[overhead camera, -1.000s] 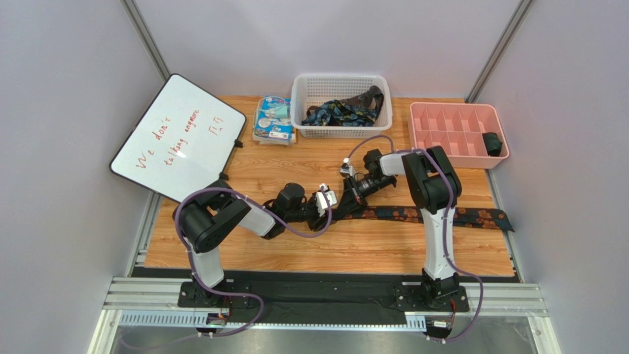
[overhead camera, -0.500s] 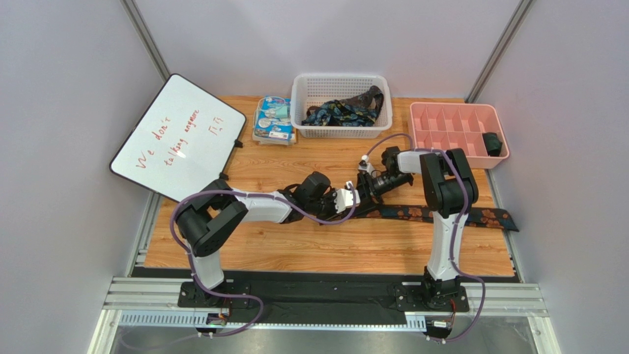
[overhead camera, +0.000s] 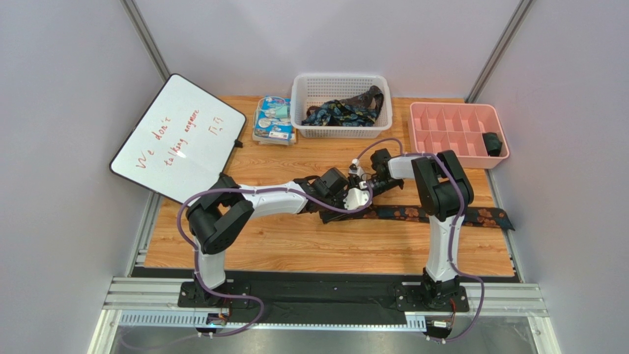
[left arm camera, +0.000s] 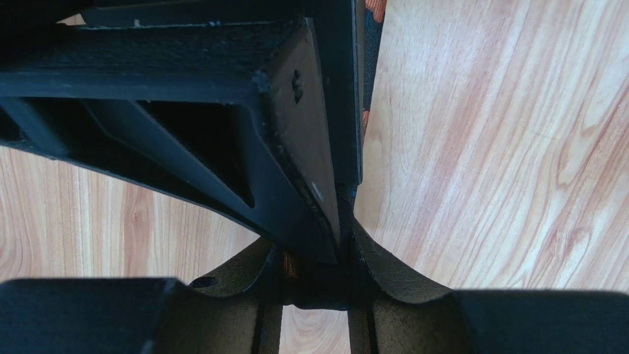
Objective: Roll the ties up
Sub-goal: Roll the tie at the center of the board.
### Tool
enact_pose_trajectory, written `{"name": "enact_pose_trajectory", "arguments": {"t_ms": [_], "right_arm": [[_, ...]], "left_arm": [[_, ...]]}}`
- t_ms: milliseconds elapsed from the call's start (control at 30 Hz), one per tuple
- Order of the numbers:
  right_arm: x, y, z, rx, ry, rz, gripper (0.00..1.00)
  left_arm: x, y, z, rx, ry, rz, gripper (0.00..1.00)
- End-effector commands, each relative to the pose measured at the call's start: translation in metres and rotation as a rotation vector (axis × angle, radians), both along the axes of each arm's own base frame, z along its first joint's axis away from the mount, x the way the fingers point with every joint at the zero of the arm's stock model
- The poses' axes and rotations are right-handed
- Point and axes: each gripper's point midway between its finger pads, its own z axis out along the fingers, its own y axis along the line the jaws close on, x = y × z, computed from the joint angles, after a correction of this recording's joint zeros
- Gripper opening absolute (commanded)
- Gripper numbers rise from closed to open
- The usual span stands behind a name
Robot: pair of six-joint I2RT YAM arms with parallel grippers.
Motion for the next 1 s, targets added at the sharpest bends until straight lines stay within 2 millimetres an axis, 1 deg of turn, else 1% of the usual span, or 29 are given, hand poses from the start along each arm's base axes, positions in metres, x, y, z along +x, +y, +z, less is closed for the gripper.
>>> {"name": "enact_pose_trajectory", "arguments": {"t_ms": [0, 33, 100, 133, 200, 233, 300, 333, 367, 400, 433, 467, 500, 533, 567, 600, 667, 700, 767, 900, 967], "right_arm": [[0.010, 0.011, -0.004, 0.035, -0.019, -0.020, 0.42], [0.008, 0.012, -0.006, 0.030, -0.017, -0.015, 0.31], [0.005, 0.012, -0.013, 0.010, -0.005, -0.012, 0.19], [0.003, 0.011, -0.017, 0.001, 0.002, -0.012, 0.09], [-0.002, 0.007, -0.027, -0.042, 0.022, -0.003, 0.00], [-0.004, 0.003, -0.036, -0.059, 0.034, -0.001, 0.00], [-0.007, -0.005, -0.046, -0.091, 0.068, -0.012, 0.00], [-0.010, -0.010, -0.052, -0.116, 0.077, -0.015, 0.00], [-0.011, -0.013, -0.055, -0.130, 0.081, -0.018, 0.00], [-0.012, -0.017, -0.058, -0.143, 0.085, -0.020, 0.00], [-0.013, -0.022, -0.062, -0.159, 0.099, -0.026, 0.00], [-0.014, -0.024, -0.064, -0.171, 0.102, -0.024, 0.00], [-0.014, -0.027, -0.066, -0.184, 0.106, -0.028, 0.00], [-0.016, -0.030, -0.068, -0.203, 0.113, -0.024, 0.00], [-0.015, -0.031, -0.070, -0.211, 0.109, -0.021, 0.00], [-0.016, -0.033, -0.071, -0.221, 0.113, -0.019, 0.00], [-0.018, -0.036, -0.075, -0.249, 0.118, -0.011, 0.00], [-0.018, -0.040, -0.077, -0.272, 0.122, -0.013, 0.00], [-0.022, -0.042, -0.080, -0.283, 0.130, 0.002, 0.00], [-0.022, -0.051, -0.085, -0.340, 0.135, 0.023, 0.00], [-0.025, -0.054, -0.084, -0.352, 0.158, 0.033, 0.00]], "left_arm": [[-0.023, 0.027, -0.028, 0.147, 0.094, -0.001, 0.33], [-0.024, 0.027, -0.030, 0.150, 0.097, -0.003, 0.33], [-0.024, 0.027, -0.030, 0.149, 0.099, -0.001, 0.33], [-0.024, 0.028, -0.031, 0.152, 0.105, 0.003, 0.34], [-0.026, 0.029, -0.032, 0.148, 0.105, 0.001, 0.38], [-0.026, 0.031, -0.032, 0.139, 0.106, 0.005, 0.39], [-0.028, 0.032, -0.029, 0.110, 0.113, 0.017, 0.48], [-0.025, 0.034, -0.026, 0.086, 0.123, 0.035, 0.51], [-0.023, 0.034, -0.023, 0.056, 0.133, 0.060, 0.56], [-0.030, 0.039, -0.026, 0.036, 0.165, 0.069, 0.59], [-0.024, 0.031, -0.013, -0.049, 0.148, 0.067, 0.61], [-0.018, 0.034, -0.008, -0.099, 0.163, 0.101, 0.65], [-0.018, 0.027, 0.000, -0.193, 0.150, 0.087, 0.66], [-0.017, 0.028, 0.002, -0.238, 0.159, 0.088, 0.70], [-0.011, 0.026, 0.008, -0.297, 0.138, 0.089, 0.71], [-0.009, 0.021, 0.014, -0.372, 0.101, 0.079, 0.73], [-0.006, 0.017, 0.016, -0.435, 0.062, 0.069, 0.73], [-0.004, 0.012, 0.019, -0.493, 0.032, 0.058, 0.74], [-0.003, 0.007, 0.019, -0.532, 0.012, 0.041, 0.74], [0.005, -0.005, 0.009, -0.572, -0.027, -0.002, 0.75], [0.005, -0.009, 0.007, -0.578, -0.042, -0.039, 0.75]]}}
